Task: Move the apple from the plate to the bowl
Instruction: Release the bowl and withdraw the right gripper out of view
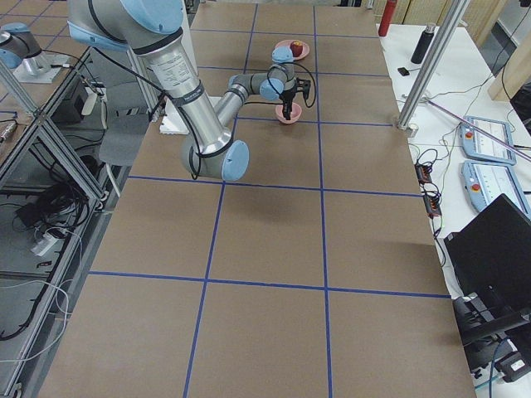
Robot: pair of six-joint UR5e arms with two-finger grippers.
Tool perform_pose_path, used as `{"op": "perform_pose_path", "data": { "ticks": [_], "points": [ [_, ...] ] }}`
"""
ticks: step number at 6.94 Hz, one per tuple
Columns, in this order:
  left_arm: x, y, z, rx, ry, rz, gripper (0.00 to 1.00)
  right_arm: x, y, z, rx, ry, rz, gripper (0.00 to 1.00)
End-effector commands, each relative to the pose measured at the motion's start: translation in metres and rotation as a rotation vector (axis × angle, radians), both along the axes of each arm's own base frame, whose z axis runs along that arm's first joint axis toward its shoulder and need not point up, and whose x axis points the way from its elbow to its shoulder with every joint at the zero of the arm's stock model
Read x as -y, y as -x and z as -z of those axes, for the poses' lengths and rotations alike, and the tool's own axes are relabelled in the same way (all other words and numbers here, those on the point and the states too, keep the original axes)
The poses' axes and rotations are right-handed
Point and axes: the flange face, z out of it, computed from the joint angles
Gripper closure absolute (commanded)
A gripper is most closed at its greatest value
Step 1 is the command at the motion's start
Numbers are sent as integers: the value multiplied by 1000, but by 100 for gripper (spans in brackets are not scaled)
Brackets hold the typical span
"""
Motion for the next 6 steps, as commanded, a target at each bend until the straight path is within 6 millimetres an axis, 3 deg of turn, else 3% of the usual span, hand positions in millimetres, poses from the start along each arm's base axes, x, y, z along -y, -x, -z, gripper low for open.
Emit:
{"op": "perform_pose_path", "data": {
  "ticks": [1, 2, 3, 4, 5, 6],
  "points": [
    [2, -3, 15, -51, -34, -5, 1, 46, -77, 21, 32, 22, -30, 0],
    [9, -5, 35, -63, -108, -4, 1, 84, -144, 4, 53, 50, -36, 0],
    [32, -32, 59, -63, -154, -63, 1, 116, -227, -35, 34, 37, -16, 0],
    [38, -39, 66, -62, -140, -50, 1, 121, -304, -78, -13, -37, 51, 0],
    [41, -64, 86, -68, -100, -30, 0, 118, -361, -130, -103, -100, 122, 0],
    [41, -101, 107, -37, -86, -44, 0, 106, -413, -196, -180, -159, 216, 0]
  ]
}}
